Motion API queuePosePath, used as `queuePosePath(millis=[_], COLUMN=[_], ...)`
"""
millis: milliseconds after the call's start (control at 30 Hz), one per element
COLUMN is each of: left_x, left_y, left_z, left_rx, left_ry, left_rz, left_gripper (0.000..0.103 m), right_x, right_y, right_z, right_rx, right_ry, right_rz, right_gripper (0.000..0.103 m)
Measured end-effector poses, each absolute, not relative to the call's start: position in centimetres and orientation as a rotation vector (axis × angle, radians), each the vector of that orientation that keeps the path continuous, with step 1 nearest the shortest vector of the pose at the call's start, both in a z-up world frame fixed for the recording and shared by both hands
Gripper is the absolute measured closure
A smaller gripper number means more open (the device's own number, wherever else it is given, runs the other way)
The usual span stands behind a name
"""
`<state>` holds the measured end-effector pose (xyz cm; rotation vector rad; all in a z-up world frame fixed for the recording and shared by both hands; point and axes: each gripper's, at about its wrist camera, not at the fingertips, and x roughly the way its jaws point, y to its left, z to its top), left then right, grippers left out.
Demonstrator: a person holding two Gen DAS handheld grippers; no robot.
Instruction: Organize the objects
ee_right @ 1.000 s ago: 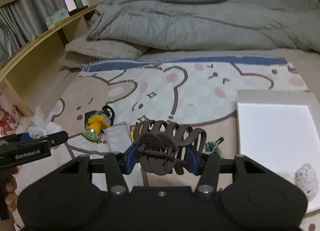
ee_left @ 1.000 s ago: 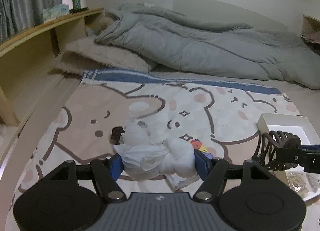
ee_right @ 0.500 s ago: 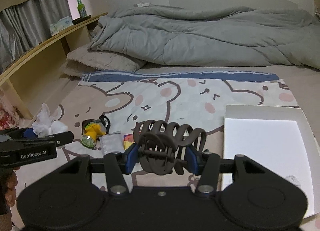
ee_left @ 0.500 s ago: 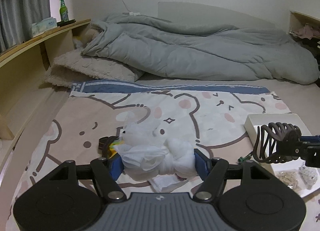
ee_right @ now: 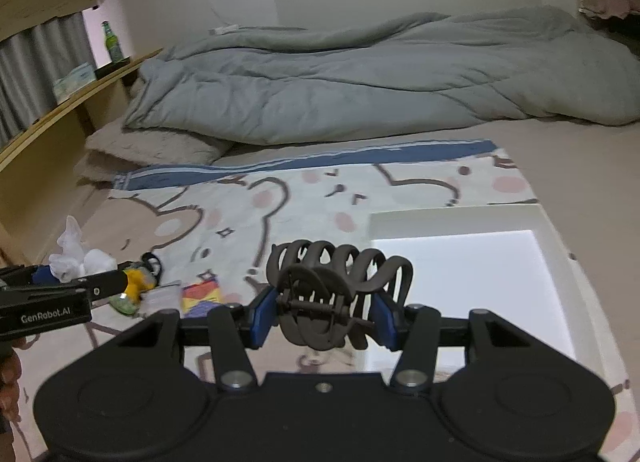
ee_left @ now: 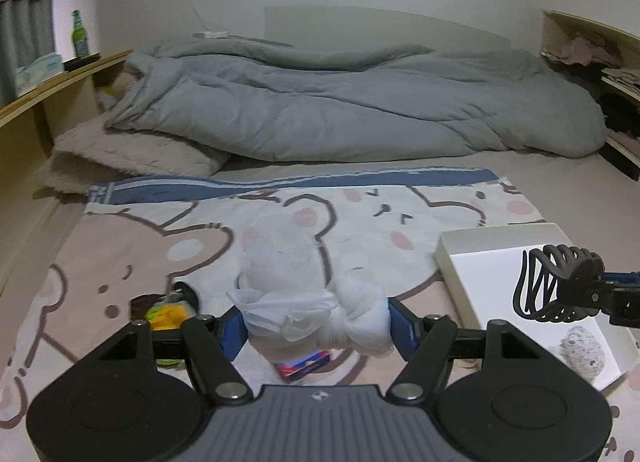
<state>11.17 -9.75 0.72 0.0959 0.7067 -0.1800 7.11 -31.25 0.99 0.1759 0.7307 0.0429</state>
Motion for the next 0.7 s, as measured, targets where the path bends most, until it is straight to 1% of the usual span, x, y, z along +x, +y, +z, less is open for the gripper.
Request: queuePosePath(millis=[433,700], left_x=[12.8,13.9], left_y=[-16.9,-19.7], left_z=[-0.6,-1.8], left_rx=[0.102,0.087], left_ry=[0.713,0.735], left_rz=[-0.28,-0.304], left_gripper=[0.033,0.033], right_x=[6.2,6.1], right_y=[-38.7,-43.1], right_z=[-0.5,-1.9], right_rx=[0.227,0.297], right_ry=[0.726,0.734], right_rz=[-0.102,-0.208], right_gripper=[0.051,0.05])
